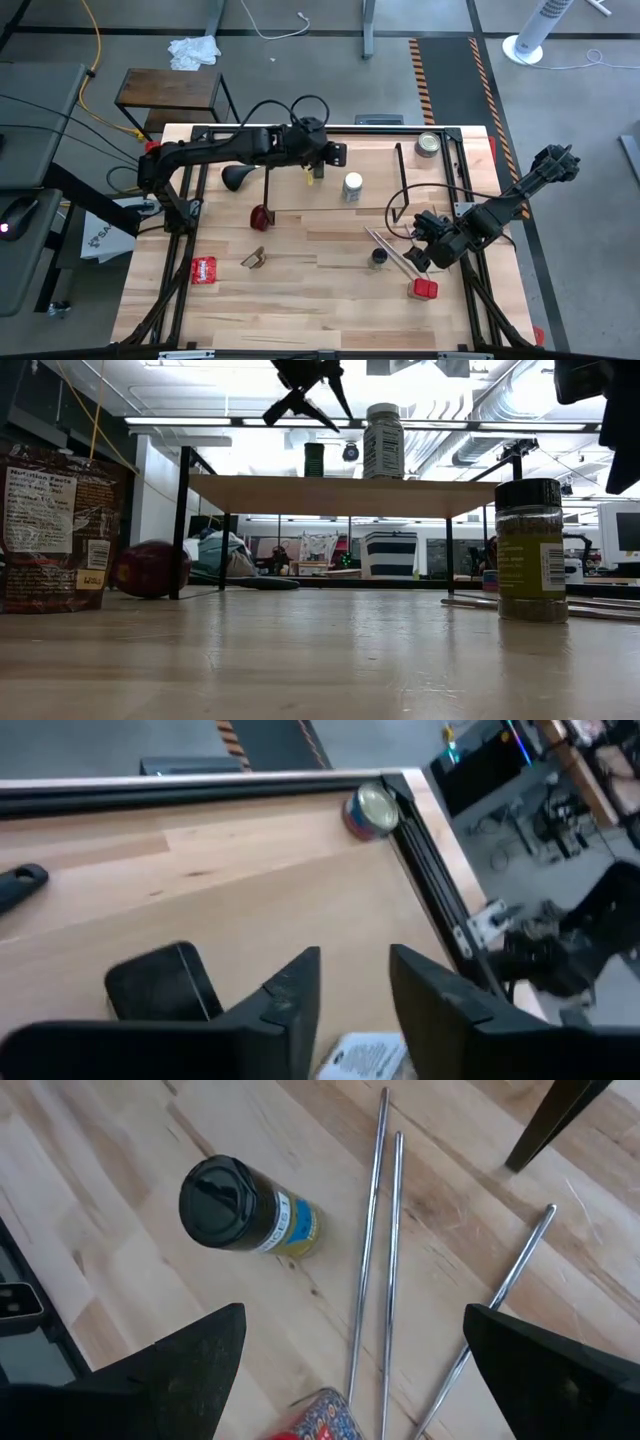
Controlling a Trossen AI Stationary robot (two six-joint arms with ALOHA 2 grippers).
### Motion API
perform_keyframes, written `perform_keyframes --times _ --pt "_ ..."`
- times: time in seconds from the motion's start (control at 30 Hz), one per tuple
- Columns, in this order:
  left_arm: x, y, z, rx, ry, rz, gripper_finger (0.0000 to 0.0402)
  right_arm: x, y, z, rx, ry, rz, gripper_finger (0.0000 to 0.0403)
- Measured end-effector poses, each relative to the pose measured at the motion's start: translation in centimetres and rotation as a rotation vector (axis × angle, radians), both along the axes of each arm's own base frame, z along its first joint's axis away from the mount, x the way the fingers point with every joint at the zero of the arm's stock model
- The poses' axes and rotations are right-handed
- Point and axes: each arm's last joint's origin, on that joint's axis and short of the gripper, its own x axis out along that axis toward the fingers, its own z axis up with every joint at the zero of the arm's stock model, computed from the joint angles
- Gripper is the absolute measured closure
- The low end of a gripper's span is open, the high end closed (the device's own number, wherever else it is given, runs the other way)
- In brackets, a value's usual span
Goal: Shelf spices
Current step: Remove the black seasoning can from the shelf
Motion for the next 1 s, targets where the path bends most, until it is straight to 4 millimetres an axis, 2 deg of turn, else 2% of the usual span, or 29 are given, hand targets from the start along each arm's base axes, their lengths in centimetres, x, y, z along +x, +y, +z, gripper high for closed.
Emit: perform_keyframes --times 0.17,0.23,0.47,0.63,1.0 --pt "0.6 -0.3 -0.9 -0.006 0.031 -0.031 0.0378 0.0 0.0 0.0 0.000 -0.006 -0.004 0.0032" --pt "0.7 -0.3 -1.0 0.011 0.040 -0.030 0.0395 0.1 0.0 0.0 0.007 -0.010 -0.016 0.0032" --pt "0.3 -0.3 -2.1 0.006 0.156 -0.016 0.0400 0.2 0.0 0.1 0.011 -0.030 -0.041 0.0032" --pt "-0.2 -0.6 -2.2 0.018 0.201 0.004 0.0401 0.2 0.0 0.1 0.011 -0.030 -0.041 0.0032" --pt "-0.9 -2.6 -2.4 0.028 0.302 -0.032 0.0401 0.2 0.0 0.1 0.011 -0.031 -0.042 0.0032"
